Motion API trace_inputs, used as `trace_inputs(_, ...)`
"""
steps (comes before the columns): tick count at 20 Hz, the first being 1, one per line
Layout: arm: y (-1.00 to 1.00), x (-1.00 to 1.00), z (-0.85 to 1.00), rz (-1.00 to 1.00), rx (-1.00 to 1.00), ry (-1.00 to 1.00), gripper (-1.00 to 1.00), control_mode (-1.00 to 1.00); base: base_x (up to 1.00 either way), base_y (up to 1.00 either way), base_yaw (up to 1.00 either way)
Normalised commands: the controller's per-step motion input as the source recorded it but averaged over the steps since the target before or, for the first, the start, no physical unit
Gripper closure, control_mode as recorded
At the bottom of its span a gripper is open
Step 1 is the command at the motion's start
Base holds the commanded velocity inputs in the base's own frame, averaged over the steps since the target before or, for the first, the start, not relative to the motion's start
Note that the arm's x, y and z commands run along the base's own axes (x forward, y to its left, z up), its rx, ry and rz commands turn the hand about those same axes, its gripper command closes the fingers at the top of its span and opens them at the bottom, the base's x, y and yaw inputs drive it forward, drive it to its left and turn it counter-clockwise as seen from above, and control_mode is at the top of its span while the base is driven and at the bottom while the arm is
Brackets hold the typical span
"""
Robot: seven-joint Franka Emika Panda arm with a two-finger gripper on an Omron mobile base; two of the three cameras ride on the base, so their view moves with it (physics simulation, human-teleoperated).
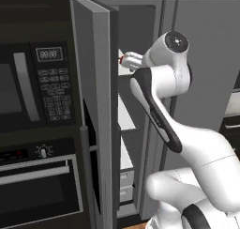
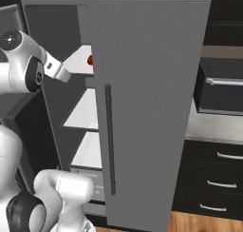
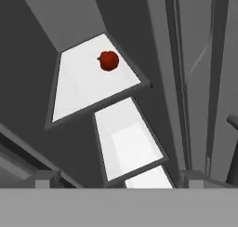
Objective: Take the lime, peach, and bell pepper from the freezer and place them in the bowl on the counter.
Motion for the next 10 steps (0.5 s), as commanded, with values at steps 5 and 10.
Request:
trace_inputs(5,-0.04,0.11,-0.05,0.03,-0.1,-0.09,-1.0,-1.0,0.0,0.0,0.0)
trace_inputs(10,0.0,0.74,0.05,-0.02,-0.07,0.02,-1.0,-1.0,0.0,0.0,0.0)
